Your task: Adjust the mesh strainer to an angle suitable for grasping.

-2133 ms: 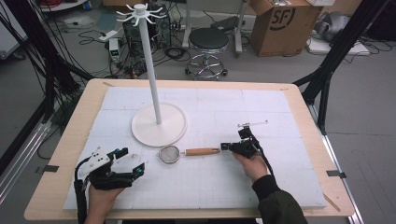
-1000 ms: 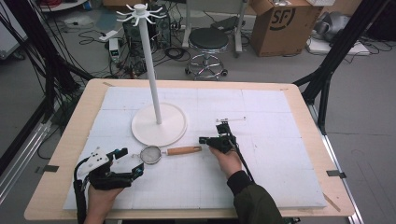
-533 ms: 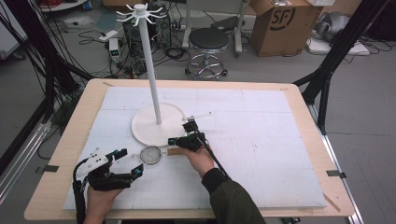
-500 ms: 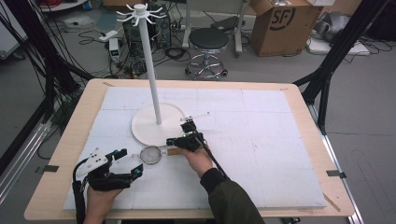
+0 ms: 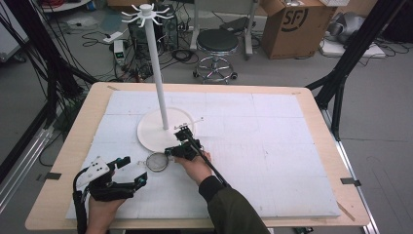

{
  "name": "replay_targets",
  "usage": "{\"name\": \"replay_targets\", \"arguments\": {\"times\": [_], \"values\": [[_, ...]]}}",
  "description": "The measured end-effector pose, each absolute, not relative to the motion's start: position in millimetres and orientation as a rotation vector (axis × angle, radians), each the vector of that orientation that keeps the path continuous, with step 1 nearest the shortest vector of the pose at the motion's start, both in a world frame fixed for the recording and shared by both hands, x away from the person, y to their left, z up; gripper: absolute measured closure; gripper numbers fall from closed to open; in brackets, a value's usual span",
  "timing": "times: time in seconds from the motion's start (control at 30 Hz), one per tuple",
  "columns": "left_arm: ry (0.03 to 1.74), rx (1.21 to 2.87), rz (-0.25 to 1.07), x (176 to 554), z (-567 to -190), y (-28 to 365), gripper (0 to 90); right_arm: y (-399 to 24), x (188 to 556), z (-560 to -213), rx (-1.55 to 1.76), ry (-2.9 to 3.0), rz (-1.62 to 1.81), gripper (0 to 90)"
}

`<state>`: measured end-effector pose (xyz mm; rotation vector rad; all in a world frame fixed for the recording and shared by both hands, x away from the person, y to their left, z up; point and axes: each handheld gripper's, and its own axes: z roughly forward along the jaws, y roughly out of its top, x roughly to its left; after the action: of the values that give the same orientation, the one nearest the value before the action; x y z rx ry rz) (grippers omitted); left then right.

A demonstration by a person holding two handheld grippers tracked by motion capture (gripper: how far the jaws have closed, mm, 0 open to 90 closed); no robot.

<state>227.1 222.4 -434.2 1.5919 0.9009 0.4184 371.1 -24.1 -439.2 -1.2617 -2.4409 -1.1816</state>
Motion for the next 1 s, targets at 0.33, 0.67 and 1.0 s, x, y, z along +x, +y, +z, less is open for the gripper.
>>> {"name": "replay_targets", "arguments": {"times": [0.33,0.67,1.0], "values": [[0.901,1.594,0.417,227.3,-434.4,221.8,9.4,-20.2,367.7,-444.0,-1.225,-2.463,-1.118,90.0],[0.907,1.586,0.418,227.3,-433.8,224.6,9.4,-14.0,350.1,-443.5,-1.095,-2.497,-1.069,90.0],[0.907,1.600,0.418,228.5,-434.5,223.3,9.4,-18.5,338.7,-446.5,-1.054,-2.471,-1.044,90.0]]}}
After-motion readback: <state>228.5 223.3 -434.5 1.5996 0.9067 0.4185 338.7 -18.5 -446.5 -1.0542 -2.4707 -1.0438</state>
